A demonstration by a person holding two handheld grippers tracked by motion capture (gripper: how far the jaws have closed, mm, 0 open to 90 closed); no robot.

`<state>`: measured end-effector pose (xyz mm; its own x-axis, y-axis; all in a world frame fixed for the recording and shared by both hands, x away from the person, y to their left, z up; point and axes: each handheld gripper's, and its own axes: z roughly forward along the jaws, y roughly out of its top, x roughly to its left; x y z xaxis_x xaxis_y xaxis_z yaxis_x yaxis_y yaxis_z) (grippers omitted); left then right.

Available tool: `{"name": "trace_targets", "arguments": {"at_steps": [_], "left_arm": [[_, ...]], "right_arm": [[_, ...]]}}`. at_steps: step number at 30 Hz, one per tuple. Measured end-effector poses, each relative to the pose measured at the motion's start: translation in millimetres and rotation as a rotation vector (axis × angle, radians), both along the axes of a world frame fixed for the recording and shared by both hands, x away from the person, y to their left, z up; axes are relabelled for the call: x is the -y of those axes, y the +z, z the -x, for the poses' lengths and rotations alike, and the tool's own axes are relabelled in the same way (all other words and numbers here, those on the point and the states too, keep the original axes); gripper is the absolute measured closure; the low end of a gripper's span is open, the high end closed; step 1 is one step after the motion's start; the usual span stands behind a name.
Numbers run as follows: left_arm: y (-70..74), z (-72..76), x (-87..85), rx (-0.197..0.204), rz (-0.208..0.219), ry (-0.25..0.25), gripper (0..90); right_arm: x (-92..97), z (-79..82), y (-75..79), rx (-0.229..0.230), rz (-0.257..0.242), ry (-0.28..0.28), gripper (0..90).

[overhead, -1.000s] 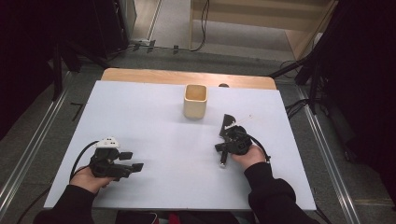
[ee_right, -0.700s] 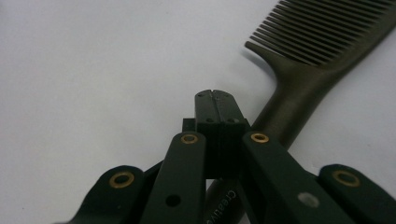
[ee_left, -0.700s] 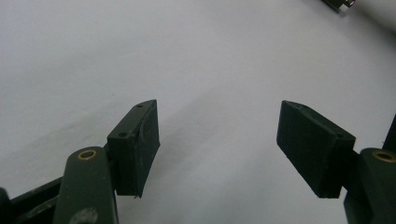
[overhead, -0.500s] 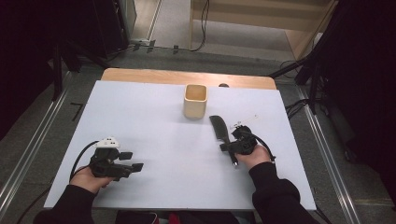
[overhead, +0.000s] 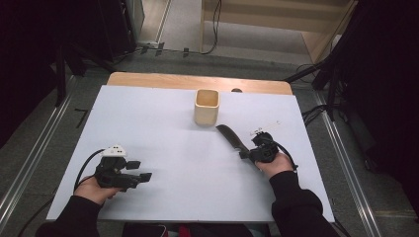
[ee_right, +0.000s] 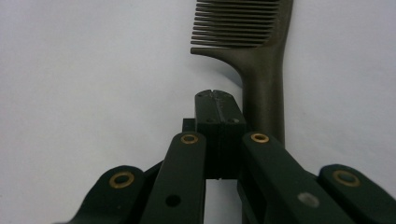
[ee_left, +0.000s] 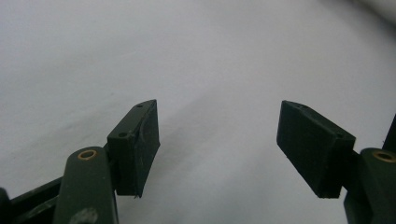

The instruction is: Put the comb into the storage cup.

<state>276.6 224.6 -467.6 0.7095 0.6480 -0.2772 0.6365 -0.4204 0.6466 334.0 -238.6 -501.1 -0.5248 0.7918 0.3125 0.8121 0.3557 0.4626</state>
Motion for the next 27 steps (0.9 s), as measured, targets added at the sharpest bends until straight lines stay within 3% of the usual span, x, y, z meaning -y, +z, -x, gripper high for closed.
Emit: {"name": "trace_targets", "arguments": {"at_steps": [9,22,25,27], "left_arm": [[-0.2,0.1,0.4,-0.001,0.0,-0.002,30.4],[-0.1,0.0,0.2,0.0,0.001,-0.001,30.4],[0.0,0.0,-0.1,0.0,0.004,-0.001,30.4],[0.1,-0.1,-0.4,0.0,0.002,0.001,30.4]], "right_arm": [[15.7,-1.1,-0.7,0.001,0.003,-0.034,87.8],[21.3,-1.2,-0.3,0.016,0.016,-0.054,87.6],[23.0,-0.2,1.5,0.017,-0.002,-0.048,86.7],[22.8,4.4,9.1,0.042,-0.032,-0.053,82.8]]}}
